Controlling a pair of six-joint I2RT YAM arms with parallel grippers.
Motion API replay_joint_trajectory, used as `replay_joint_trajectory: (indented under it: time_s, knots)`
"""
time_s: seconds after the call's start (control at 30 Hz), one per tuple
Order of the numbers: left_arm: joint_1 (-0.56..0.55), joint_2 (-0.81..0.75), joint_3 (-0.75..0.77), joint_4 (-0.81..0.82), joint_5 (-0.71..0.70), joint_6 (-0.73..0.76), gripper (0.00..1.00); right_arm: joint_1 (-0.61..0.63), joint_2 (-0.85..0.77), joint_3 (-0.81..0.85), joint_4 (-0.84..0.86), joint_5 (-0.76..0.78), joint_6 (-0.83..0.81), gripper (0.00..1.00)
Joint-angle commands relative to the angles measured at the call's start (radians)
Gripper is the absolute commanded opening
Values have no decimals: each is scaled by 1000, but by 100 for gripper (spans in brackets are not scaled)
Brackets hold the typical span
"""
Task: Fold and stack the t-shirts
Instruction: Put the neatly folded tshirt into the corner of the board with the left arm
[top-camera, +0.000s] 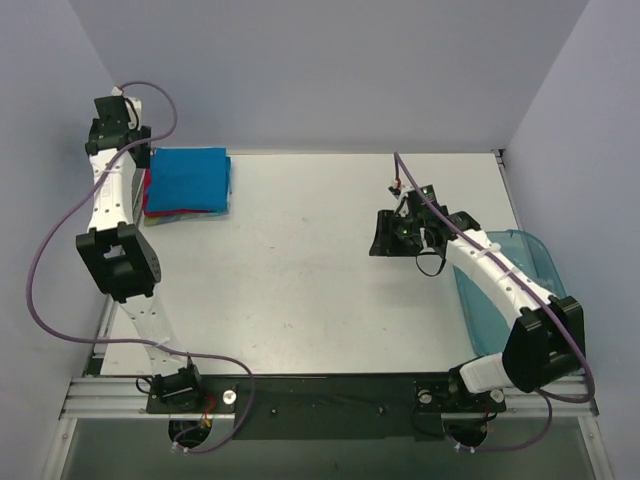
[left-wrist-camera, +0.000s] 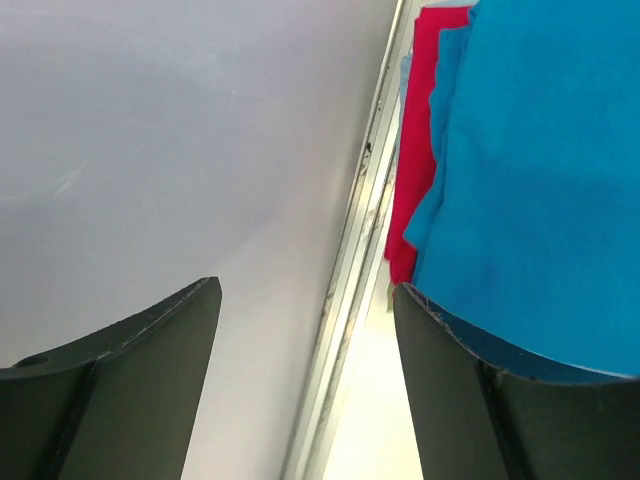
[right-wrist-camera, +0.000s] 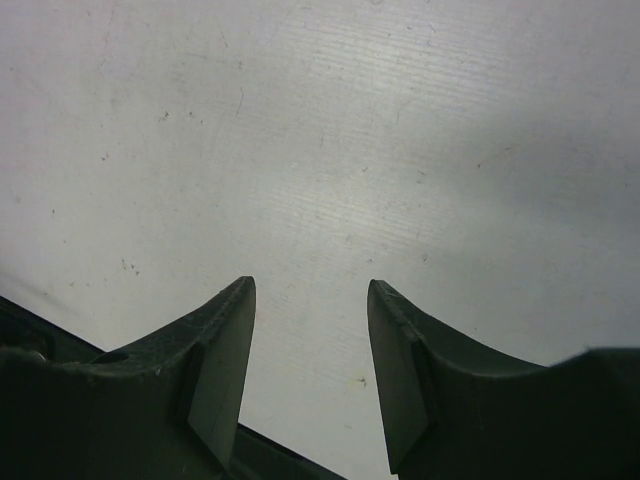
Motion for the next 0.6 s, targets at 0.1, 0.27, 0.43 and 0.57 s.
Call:
replay_joint_trajectory:
  time_s: [0.1, 0.27, 0.43, 0.57]
  knots:
    - [-70, -240, -149, -93, 126, 147, 78, -34, -165, -117, 28, 29, -65, 45]
    - [-135, -419, -422, -124, 208, 168, 70, -51, -266, -195, 78, 47, -66, 45]
    - [-168, -735, -903, 26, 440, 173, 69, -62, -378, -339, 163, 103, -68, 47]
    - [-193, -967, -1238, 167, 577, 170, 76, -82, -475, -462, 265, 167, -77, 48]
